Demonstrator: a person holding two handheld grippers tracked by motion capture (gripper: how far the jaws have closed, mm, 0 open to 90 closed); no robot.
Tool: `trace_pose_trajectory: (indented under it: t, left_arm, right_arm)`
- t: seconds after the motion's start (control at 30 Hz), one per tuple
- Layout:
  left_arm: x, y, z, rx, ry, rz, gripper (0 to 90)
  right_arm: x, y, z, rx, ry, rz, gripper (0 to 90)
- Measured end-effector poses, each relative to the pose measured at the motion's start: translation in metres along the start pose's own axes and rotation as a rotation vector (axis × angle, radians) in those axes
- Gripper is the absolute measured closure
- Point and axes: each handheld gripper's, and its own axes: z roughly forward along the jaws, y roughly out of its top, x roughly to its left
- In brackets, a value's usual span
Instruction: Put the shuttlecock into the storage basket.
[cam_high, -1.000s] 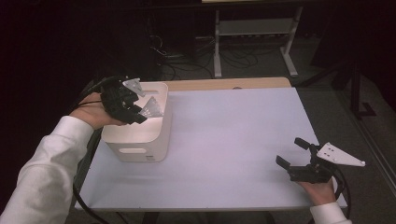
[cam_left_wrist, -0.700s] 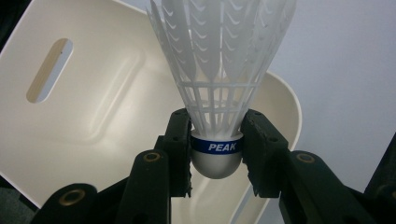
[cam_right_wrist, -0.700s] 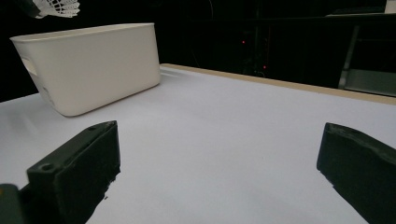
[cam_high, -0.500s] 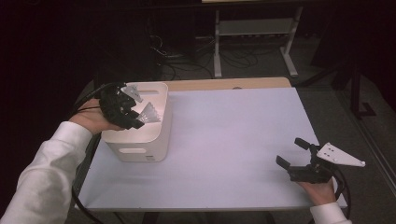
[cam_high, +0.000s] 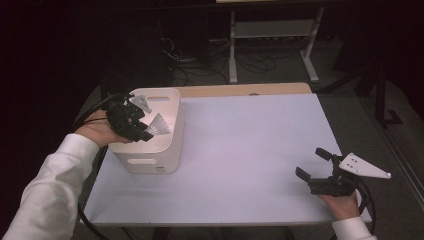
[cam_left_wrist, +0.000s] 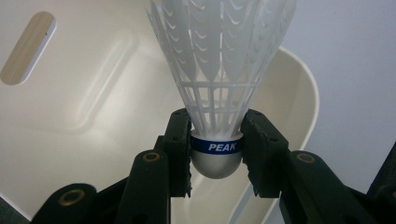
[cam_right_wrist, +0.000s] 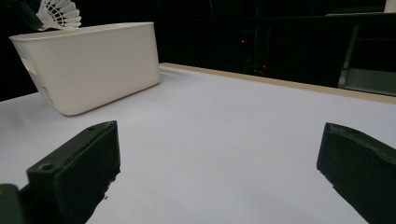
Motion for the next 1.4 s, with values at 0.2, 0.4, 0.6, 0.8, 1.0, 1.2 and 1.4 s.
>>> trace_pose_trajectory:
  t: [0.2,0.4,0.6,0.8,1.0,1.2,1.4]
  left_arm:
    - [0.004,-0.006,0.005,0.003,-0.005,-0.018,64.0]
    - [0.005,-0.009,0.01,0.019,-0.017,-0.02,63.9]
    - [0.004,-0.007,0.017,0.034,-0.028,-0.012,63.8]
    - [0.004,-0.006,0.021,0.052,-0.03,-0.009,63.4]
    - [0.005,-0.006,0.021,0.057,-0.027,-0.018,57.7]
    - [0.007,-0.006,0.017,0.02,-0.028,-0.044,40.3]
    - [0.01,-0.007,0.011,-0.02,-0.036,-0.075,26.8]
  right_arm:
    - [0.0,0.0,0.0,0.001,-0.001,0.001,0.0]
    - [0.0,0.0,0.0,0.002,-0.001,0.0,0.0]
    - [0.0,0.0,0.0,0.002,-0.002,0.0,0.0]
    - [0.0,0.0,0.0,0.0,-0.002,-0.001,0.0]
    - [0.001,0.0,-0.001,0.002,0.002,0.002,0.0]
    - [0.001,0.0,-0.001,0.004,0.002,0.002,0.0]
    - [0.001,0.0,-0.001,0.003,0.002,0.001,0.0]
